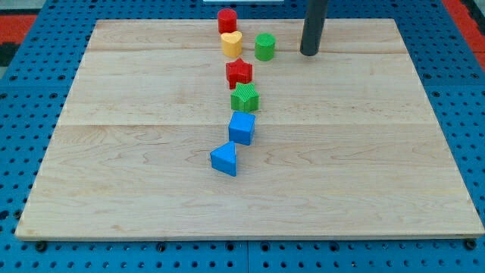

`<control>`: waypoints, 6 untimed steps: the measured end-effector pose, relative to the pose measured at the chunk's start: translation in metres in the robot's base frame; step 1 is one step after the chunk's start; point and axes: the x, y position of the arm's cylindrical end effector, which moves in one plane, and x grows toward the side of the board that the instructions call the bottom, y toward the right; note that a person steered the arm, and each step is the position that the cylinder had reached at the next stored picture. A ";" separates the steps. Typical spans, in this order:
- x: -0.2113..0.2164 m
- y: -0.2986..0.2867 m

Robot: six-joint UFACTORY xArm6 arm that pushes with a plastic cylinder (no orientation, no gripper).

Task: Move your arm towards the green circle

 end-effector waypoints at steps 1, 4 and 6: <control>-0.016 0.004; 0.019 -0.013; 0.030 -0.090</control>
